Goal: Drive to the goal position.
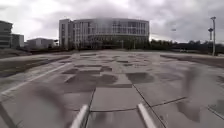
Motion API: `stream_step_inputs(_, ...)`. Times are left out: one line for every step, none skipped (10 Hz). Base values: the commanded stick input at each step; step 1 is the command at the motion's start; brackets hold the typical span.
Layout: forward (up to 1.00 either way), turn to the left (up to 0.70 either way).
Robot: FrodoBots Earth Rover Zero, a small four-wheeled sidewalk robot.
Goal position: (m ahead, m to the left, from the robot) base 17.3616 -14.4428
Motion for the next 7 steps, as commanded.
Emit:
stream_step_inputs(1.0,-0.24)
stream_step_inputs(1.0,-0.27)
stream_step_inputs(1.0,-0.27)
stream_step_inputs(1.0,-0.27)
stream_step_inputs(1.0,-0.27)
stream_step_inputs(1.0,-0.27)
stream_step_inputs(1.0,-0.27)
